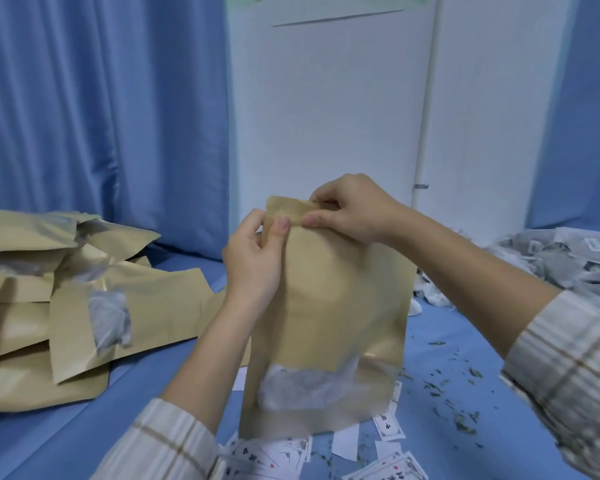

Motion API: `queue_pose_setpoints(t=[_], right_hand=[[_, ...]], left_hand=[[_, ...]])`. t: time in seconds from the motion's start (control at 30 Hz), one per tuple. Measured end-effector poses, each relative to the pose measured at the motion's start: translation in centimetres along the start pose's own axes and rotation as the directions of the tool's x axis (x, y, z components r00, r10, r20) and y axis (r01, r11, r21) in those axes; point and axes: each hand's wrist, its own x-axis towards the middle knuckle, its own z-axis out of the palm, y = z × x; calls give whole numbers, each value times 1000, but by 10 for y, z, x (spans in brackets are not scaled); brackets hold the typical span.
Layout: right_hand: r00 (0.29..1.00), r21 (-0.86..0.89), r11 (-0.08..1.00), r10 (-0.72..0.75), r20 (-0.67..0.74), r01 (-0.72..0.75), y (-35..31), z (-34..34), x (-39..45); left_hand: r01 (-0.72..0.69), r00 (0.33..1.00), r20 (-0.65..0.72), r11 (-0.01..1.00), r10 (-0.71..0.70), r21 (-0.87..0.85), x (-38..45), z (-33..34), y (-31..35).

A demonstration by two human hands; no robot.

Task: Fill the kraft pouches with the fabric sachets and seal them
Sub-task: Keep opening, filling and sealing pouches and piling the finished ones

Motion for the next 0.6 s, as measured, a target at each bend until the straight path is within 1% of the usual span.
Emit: queue_pose_setpoints(t=[0.07, 0.17, 0.2, 0.3, 0.4, 0.53, 0.6], right_hand=[[999, -15, 1000, -6, 35, 7, -1, -2, -3], [996, 58, 998, 14, 86, -19, -2, -7, -5], [997, 79, 997, 11, 78, -17, -3, -9, -5], [1000, 122, 992, -17, 16, 15, -1, -10, -4], [1000, 180, 984, -10, 11, 8, 2, -9, -6], [999, 81, 996, -35, 35, 32, 15, -15, -8], [998, 73, 996, -55, 6, 54, 19, -15, -8]], left_hand=[[-36, 999, -33, 999, 37, 35, -2, 3, 3], [-64, 998, -23, 997, 65, 30, -6, 9, 9], [-58, 998, -21, 998, 58, 11, -7, 11, 10], [25, 1000, -10, 996, -25, -80, -7, 16, 11], [-1, 1000, -27, 999, 0, -38, -8, 16, 12], [-14, 995, -103, 999, 11, -34, -3, 2, 11], [-7, 997, -79, 999, 3, -50, 0, -4, 10]])
